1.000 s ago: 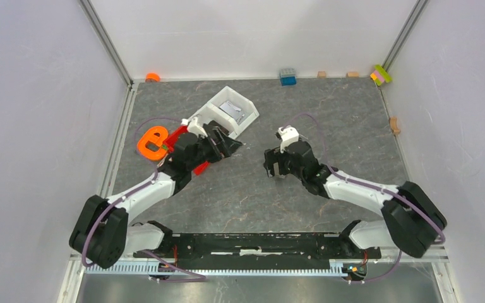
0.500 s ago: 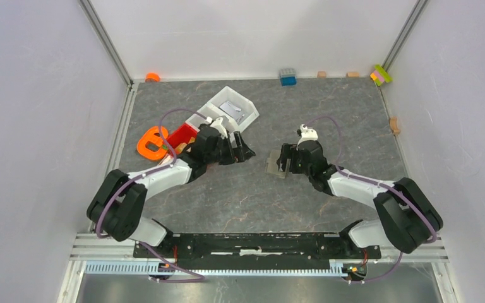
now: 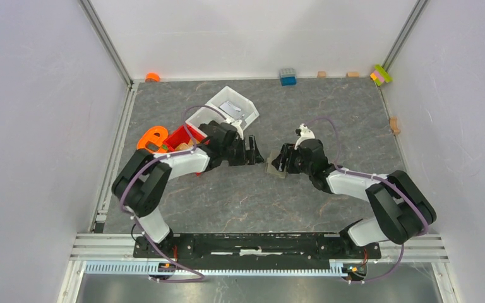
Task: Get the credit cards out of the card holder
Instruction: Open the card holder at the center of the board.
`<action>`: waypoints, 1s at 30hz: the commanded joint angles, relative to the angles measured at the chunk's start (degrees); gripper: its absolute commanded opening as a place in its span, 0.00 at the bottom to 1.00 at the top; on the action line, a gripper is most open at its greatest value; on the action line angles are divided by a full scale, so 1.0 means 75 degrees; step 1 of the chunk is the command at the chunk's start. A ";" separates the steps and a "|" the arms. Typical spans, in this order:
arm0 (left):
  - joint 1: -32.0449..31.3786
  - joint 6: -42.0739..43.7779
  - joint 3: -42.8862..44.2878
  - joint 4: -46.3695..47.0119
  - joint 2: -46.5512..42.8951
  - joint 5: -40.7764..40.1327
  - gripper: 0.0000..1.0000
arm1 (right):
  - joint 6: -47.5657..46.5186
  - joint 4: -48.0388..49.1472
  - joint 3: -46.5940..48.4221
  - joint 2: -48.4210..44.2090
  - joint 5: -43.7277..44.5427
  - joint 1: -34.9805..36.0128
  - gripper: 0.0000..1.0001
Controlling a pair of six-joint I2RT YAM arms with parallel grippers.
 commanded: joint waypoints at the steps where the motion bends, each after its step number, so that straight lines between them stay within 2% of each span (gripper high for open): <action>1: -0.0155 0.0563 0.0736 -0.0576 0.0687 0.0212 0.86 | 0.0169 0.0384 -0.0103 0.0033 -0.0067 -0.0006 0.65; 9: -0.0334 0.0549 0.1115 -0.0474 0.1320 0.0609 0.85 | 0.0240 -0.0400 -0.0015 -0.0169 0.1371 -0.0007 0.67; 13: -0.0418 0.0455 0.1197 -0.0187 0.1488 0.1013 0.84 | 0.0348 -0.0535 -0.0046 -0.0227 0.1628 -0.0065 0.63; 16: -0.0443 0.0402 0.1215 -0.0027 0.1553 0.1205 0.83 | 0.0380 -0.0478 -0.0040 -0.0051 0.1608 -0.0104 0.48; 18: -0.0463 0.0311 0.1204 0.0181 0.1623 0.1399 0.82 | 0.0379 -0.0504 0.0056 0.0139 0.1498 -0.0110 0.45; 23: -0.0501 0.0016 0.1146 0.0902 0.1852 0.1847 0.80 | 0.0361 -0.0490 0.0108 0.0332 0.1370 -0.0127 0.28; 26: -0.0525 -0.0179 0.1121 0.1428 0.2006 0.2182 0.79 | 0.0380 -0.0384 0.0090 0.0415 0.1176 -0.0127 0.23; 30: -0.0542 -0.0431 0.0968 0.2077 0.1990 0.2481 0.78 | 0.0466 -0.0260 0.0120 0.0661 0.0705 -0.0128 0.23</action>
